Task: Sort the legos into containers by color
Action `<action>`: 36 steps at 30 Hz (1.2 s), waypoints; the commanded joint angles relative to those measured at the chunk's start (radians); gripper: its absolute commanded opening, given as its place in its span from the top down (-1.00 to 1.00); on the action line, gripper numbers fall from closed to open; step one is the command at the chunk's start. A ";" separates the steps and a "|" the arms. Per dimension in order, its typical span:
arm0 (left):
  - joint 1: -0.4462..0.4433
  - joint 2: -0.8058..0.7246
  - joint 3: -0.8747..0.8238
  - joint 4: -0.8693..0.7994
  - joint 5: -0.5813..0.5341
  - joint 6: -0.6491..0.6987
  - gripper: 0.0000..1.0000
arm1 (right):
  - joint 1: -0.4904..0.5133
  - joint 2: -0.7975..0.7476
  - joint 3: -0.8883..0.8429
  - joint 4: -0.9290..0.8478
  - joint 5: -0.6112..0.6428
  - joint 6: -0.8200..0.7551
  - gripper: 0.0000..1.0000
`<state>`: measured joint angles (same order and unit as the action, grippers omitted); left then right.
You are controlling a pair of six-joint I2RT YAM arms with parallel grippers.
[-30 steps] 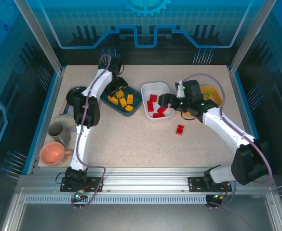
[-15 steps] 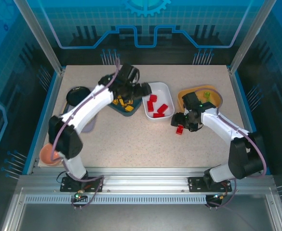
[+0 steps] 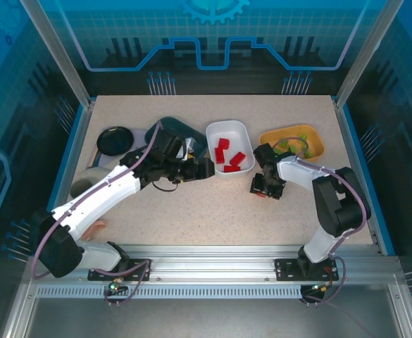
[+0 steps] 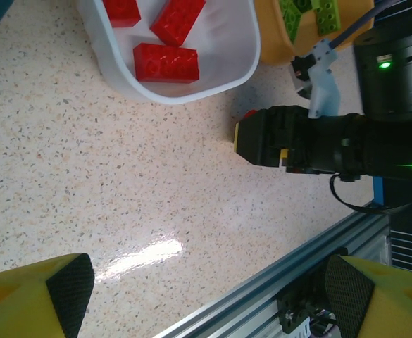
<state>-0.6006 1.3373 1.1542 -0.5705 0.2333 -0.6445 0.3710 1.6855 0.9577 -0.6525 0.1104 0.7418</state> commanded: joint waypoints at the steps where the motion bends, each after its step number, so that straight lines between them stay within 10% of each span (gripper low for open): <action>1: -0.006 -0.029 -0.016 0.029 0.012 0.009 -0.79 | 0.021 0.004 0.017 -0.005 0.057 0.032 0.01; 13: 0.030 -0.041 0.094 -0.058 -0.123 -0.020 -0.78 | 0.186 -0.171 0.230 -0.129 0.245 -0.128 0.40; 29: 0.111 -0.009 0.179 -0.059 -0.194 -0.078 -0.78 | 0.110 0.618 1.154 -0.423 0.331 -0.176 0.39; 36: 0.113 -0.062 0.130 -0.077 -0.207 -0.083 -0.78 | 0.094 0.721 1.251 -0.459 0.306 -0.153 0.20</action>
<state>-0.4934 1.3178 1.3037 -0.6254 0.0486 -0.7086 0.4706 2.3821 2.1578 -1.0447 0.4152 0.5735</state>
